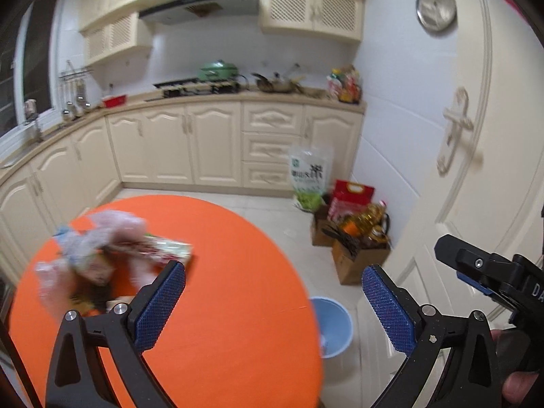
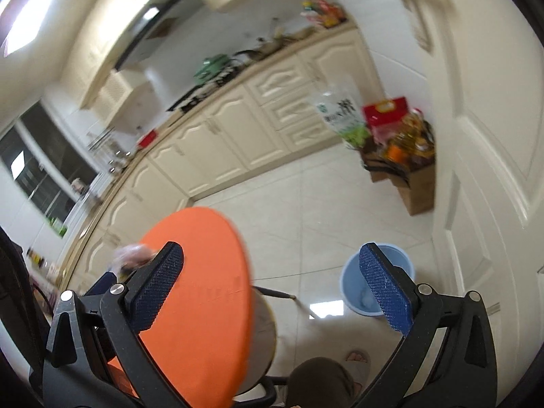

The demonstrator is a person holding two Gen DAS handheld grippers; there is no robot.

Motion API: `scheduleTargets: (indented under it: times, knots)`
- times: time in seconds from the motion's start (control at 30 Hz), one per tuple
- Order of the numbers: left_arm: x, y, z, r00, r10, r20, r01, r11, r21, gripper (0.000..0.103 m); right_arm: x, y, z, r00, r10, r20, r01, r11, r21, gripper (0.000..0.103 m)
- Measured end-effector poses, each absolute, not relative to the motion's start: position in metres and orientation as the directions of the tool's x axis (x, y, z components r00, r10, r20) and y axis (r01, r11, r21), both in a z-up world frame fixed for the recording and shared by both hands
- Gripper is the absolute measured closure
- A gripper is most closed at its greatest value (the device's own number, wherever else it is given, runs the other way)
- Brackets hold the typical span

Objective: Collect trash
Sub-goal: 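Return both tools from the bin back to the table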

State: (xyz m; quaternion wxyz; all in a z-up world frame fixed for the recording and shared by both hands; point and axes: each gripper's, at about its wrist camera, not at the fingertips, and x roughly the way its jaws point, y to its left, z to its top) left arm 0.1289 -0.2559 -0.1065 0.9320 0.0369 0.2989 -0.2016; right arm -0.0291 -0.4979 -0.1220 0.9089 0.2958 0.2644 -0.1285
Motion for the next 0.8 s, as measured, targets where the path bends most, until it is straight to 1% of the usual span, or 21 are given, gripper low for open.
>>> scheduleTargets:
  times: [0.13,0.27,0.43,0.53,0.8]
  knots:
    - [0.093,-0.204,-0.094,0.786,-0.304,-0.538,0.336,0.941,-0.041,0.001,-0.025,-0.45,-0.099,0.841,-0.068,-0.536,0.34,0.838,0.427,0.0]
    - [0.061,-0.172,-0.088,0.819,-0.26,-0.511,0.279,0.959,-0.04,0.001,-0.019,-0.403,-0.081,0.853,-0.068,-0.517,0.297,0.879,0.374,0.0]
    - [0.017,-0.13,-0.083,0.857,-0.194,-0.477,0.194,0.98,-0.05,0.001,-0.008,-0.339,-0.062,0.859,-0.077,-0.506,0.242,0.932,0.269,0.0]
    - [-0.013,-0.11,-0.086,0.874,-0.15,-0.462,0.142,0.989,-0.052,0.001,-0.002,-0.305,-0.055,0.863,-0.069,-0.5,0.201,0.956,0.215,0.0]
    - [-0.082,-0.091,-0.097,0.892,-0.061,-0.449,0.027,0.996,-0.082,0.001,0.007,-0.231,-0.047,0.872,-0.038,-0.487,0.103,0.989,0.107,0.0]
